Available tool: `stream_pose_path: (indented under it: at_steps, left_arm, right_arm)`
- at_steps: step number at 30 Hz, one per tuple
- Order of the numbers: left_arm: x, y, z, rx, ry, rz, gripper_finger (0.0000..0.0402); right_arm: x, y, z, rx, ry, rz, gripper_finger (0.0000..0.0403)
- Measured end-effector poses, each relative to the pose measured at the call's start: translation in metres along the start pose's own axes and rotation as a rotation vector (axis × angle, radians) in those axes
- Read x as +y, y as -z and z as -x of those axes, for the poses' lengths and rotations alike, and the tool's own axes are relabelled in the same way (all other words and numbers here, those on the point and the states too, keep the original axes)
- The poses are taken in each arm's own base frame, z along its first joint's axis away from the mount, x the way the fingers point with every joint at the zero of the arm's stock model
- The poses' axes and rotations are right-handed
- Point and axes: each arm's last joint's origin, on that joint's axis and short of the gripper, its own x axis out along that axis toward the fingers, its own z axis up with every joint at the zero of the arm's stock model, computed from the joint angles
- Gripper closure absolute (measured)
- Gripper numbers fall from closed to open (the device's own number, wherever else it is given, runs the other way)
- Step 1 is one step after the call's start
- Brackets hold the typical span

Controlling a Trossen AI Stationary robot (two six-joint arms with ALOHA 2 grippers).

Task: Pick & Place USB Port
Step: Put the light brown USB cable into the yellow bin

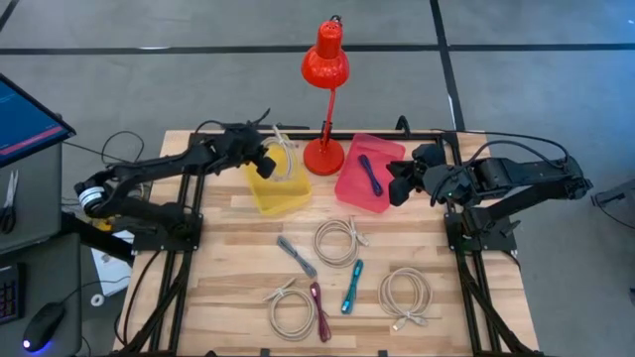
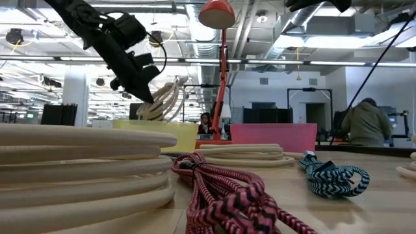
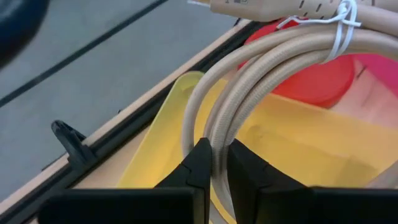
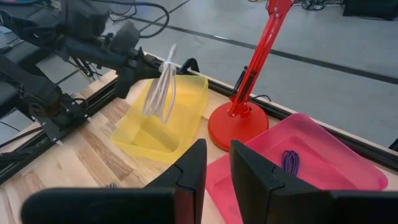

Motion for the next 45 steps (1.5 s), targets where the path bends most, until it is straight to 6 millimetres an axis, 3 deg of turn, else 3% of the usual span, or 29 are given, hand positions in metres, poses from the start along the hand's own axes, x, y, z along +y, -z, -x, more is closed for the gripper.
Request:
stream_pose_path:
  at_steps: [10, 16, 25, 35, 45]
  left_arm:
    - [0.002, 0.012, -0.02, 0.106, -0.023, 0.028, 0.0372]
    - [0.001, 0.025, -0.023, 0.229, -0.027, 0.026, 0.0372]
    - [0.009, 0.029, -0.028, 0.266, -0.05, 0.043, 0.0372]
    - [0.014, 0.057, -0.054, 0.408, -0.044, 0.055, 0.0383]
    - [0.014, 0.048, -0.053, 0.325, -0.046, 0.09, 0.0326]
  right_arm:
    - [0.0, 0.0, 0.0, 0.0, 0.0, 0.0, 0.0339]
    - [0.0, 0.0, 0.0, 0.001, 0.0, 0.0, 0.0339]
    - [0.0, 0.0, 0.0, 0.001, 0.0, 0.009, 0.0339]
    - [0.0, 0.0, 0.0, 0.004, 0.0, 0.013, 0.0339]
    - [0.0, 0.0, 0.0, 0.004, 0.0, 0.013, 0.0339]
